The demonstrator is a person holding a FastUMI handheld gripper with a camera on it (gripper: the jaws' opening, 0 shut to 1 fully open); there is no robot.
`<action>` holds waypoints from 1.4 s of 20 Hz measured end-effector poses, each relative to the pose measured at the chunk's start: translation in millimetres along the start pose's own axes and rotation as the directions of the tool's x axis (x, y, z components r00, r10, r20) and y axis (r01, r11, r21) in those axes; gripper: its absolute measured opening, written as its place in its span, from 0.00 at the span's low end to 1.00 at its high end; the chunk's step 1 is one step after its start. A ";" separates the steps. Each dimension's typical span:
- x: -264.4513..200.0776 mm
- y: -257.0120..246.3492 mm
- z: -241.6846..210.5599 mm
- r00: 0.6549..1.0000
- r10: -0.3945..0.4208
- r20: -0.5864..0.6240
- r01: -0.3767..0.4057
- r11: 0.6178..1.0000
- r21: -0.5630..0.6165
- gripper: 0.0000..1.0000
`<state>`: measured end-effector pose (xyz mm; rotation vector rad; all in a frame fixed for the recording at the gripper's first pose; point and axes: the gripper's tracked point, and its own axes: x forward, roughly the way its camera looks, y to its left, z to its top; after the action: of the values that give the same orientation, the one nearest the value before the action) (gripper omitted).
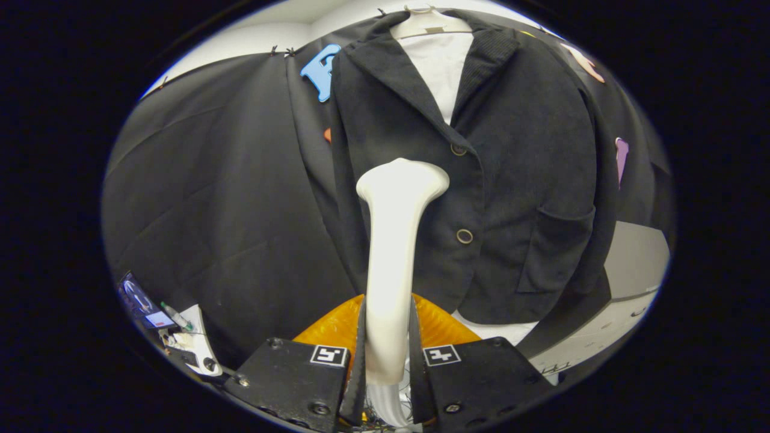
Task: Iron the clothes twice with a garment steamer, once on the left side and once on the right side.
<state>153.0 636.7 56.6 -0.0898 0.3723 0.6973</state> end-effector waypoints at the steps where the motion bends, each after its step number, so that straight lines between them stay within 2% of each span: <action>1: 2.2 -0.4 -3.2 1.000 0.001 -0.007 -0.001 1.000 0.002 0.33; 14: 31.1 1.4 -44.3 0.997 -0.008 -0.081 0.008 1.000 -0.002 0.33; 28: 32.6 0.5 -57.4 0.987 -0.014 -0.158 0.015 1.000 0.009 0.33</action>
<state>158.2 645.3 -8.6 -0.1382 0.5270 0.6758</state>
